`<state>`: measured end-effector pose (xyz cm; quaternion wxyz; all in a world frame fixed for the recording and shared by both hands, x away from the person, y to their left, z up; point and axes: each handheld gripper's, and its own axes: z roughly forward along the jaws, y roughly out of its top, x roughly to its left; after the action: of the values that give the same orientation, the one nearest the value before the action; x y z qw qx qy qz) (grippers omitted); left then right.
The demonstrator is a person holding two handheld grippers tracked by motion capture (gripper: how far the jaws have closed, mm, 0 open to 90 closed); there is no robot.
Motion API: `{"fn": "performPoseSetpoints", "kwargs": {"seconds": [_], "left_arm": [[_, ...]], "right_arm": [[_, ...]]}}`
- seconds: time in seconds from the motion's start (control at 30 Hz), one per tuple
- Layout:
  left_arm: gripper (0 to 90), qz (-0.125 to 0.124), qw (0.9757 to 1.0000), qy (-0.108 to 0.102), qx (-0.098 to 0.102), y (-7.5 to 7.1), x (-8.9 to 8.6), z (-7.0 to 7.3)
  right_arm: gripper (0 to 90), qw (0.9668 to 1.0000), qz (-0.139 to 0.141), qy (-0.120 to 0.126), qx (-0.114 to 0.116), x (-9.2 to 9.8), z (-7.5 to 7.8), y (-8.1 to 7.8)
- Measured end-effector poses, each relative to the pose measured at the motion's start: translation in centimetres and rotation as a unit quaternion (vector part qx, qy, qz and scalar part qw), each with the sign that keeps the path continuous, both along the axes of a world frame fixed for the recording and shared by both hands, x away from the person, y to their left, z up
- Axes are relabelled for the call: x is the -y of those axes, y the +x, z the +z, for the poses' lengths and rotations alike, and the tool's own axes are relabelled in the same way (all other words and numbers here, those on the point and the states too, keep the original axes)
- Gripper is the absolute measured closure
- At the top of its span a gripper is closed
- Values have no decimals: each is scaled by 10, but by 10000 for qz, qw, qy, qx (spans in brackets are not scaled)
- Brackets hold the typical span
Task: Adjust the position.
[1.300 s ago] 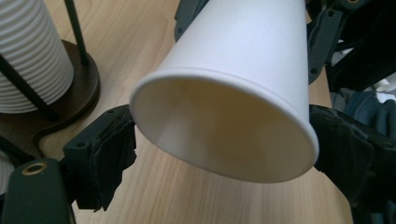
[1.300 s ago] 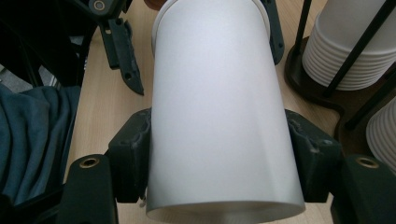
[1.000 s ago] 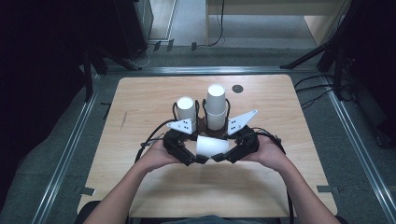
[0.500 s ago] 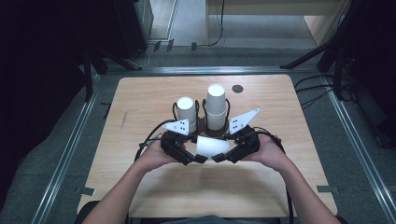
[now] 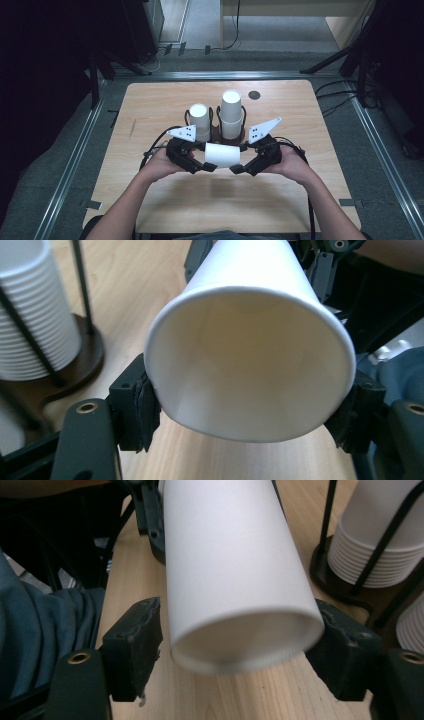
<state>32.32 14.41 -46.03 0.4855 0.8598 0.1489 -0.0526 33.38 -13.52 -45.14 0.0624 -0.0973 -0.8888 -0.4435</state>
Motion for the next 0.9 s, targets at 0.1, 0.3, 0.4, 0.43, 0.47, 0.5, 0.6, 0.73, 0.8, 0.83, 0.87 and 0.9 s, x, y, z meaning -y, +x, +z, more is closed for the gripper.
{"fn": "performPoseSetpoints", "kwargs": {"seconds": [0.1,0.3,0.4,0.43,0.47,0.5,0.6,0.73,0.8,0.83,0.87,0.9], "left_arm": [[276,59,10000,75,25,1,-5,3],[274,174,9991,376,12,6,-7,14],[270,163,9965,800,-168,12,-6,17],[270,163,9965,800,-168,12,-6,17],[270,174,9956,906,-158,14,-6,18],[270,182,9951,960,-140,15,-5,20],[270,192,9936,1114,-66,17,-1,27],[269,49,9878,1558,10,23,6,33],[267,-29,9841,1775,40,29,10,34],[267,-78,9812,1928,7,35,14,36],[267,-78,9812,1928,7,35,14,36],[267,-97,9797,2001,7,37,16,37]], "right_arm": [[242,9999,-75,-117,67,1,-2,1],[242,9985,-241,-454,188,-1,-10,3],[248,9975,-230,-613,266,-3,-13,2],[248,9975,-230,-613,266,-3,-13,2],[248,9971,-252,-643,329,-4,-13,2],[248,9970,-250,-662,326,-4,-14,2],[248,9965,-269,-711,354,-6,-16,2],[247,9963,-286,-707,389,-7,-16,3],[247,9959,-326,-736,409,-7,-16,3],[248,9957,-354,-730,439,-7,-16,3],[248,9955,-378,-723,474,-7,-16,3],[248,9953,-371,-687,566,-7,-16,3]]}}
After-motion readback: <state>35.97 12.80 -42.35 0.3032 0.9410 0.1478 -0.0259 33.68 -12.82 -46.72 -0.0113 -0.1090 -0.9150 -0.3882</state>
